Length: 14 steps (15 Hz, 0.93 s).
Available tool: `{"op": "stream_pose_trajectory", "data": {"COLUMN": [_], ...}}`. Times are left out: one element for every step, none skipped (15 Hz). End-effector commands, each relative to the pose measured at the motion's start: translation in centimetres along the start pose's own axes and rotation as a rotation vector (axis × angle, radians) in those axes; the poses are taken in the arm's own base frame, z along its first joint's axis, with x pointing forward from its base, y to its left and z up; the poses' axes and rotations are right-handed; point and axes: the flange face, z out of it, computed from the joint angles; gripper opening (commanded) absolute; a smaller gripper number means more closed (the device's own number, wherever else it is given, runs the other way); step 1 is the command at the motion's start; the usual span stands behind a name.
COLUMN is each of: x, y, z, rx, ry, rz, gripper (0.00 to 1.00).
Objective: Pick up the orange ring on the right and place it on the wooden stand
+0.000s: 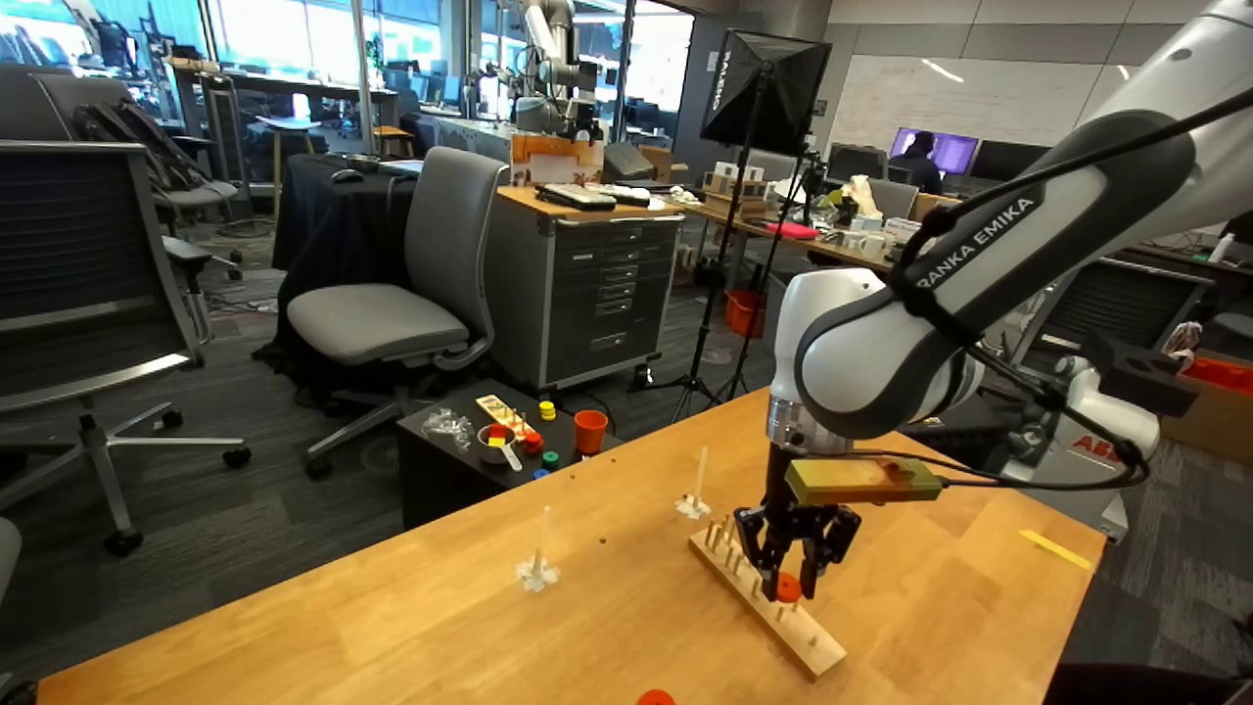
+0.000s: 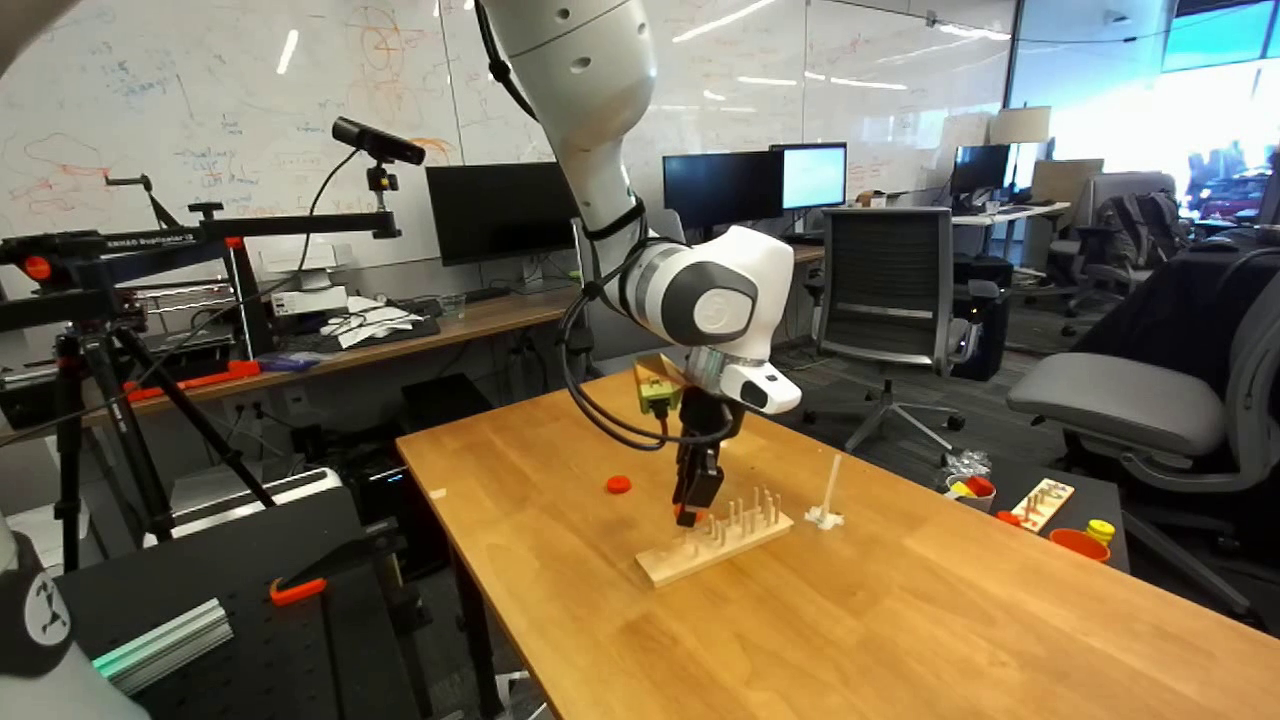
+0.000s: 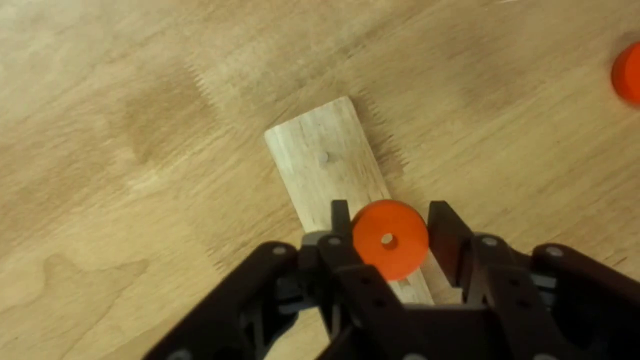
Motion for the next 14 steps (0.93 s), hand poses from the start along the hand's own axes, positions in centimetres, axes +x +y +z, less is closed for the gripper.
{"op": "stream_pose_trajectory", "data": {"x": [-1.3,-1.4,-1.5,-1.4,-1.3,-1.1,-0.9,-0.6,-0.4,-0.2,0.0,0.1,0.1,0.1], "y": [-0.4,-0.5,-0.4,-0.3,-0.1,0.1,0.2,0.4,0.6,0.8,0.9,1.1,1.1,1.1], "z": [0.0,0.2,0.4,0.6,0.8,1.0,1.1,1.3,1.4,1.6,1.8,1.9,2.1,2.3], "rx": [-0.006,-0.008,-0.012,-0.019,-0.023,-0.024,-0.028,-0.033,-0.036,-0.038,-0.04,-0.045,-0.047,-0.049], "ry": [-0.037,-0.042,-0.044,-0.042,-0.04,-0.041,-0.039,-0.032,-0.028,-0.023,-0.025,-0.021,-0.021,-0.019], "rz": [-0.025,-0.026,-0.026,-0.024,-0.021,-0.017,-0.012,-0.008,-0.005,-0.001,0.002,0.004,0.005,0.005], "gripper": [0.2,0.2,0.2,0.2,0.2,0.2,0.2,0.2,0.2,0.2,0.2,0.2,0.2,0.2]}}
